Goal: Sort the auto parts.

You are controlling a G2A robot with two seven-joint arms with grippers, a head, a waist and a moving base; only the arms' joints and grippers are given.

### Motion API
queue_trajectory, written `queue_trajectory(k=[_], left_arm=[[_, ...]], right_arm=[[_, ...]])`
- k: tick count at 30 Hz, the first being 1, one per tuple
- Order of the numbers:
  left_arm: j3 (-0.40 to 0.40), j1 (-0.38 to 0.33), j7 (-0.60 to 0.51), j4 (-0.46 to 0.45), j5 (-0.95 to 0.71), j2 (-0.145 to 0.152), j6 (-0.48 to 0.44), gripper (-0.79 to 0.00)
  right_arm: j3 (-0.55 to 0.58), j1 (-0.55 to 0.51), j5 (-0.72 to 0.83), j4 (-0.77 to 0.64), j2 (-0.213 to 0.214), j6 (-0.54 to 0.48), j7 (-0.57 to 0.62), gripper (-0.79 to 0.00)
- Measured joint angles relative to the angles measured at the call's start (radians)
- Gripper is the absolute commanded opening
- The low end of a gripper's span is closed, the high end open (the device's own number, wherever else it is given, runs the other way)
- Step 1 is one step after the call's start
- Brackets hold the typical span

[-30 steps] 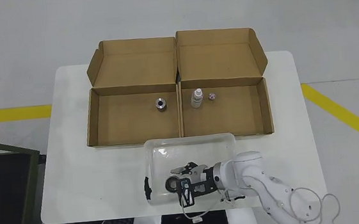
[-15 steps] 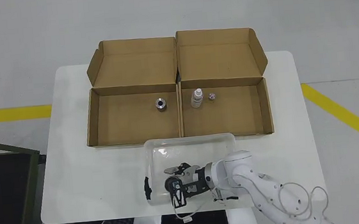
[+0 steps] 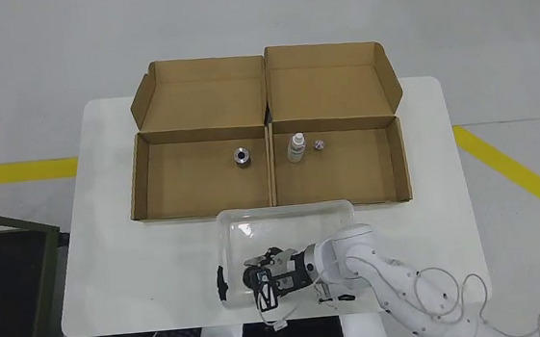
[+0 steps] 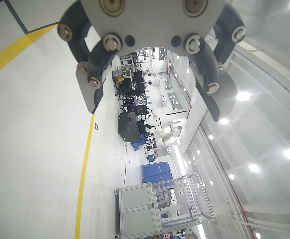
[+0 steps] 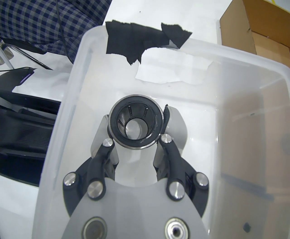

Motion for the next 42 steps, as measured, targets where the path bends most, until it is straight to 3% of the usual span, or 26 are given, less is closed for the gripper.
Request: queue_trajectory(k=[13,42], left_arm=[[0.000,0.000,0.000,0.000,0.000,0.000,0.000,0.000],[0.000,0.000,0.000,0.000,0.000,0.000,0.000,0.000]], right_arm=[[0.045,0.011,0.111,-0.017,0.010,-0.015,-0.016,-0.785],[0.288,-0.043,0.336,-0.226,0.063,0.036,-0.052,-0.785]])
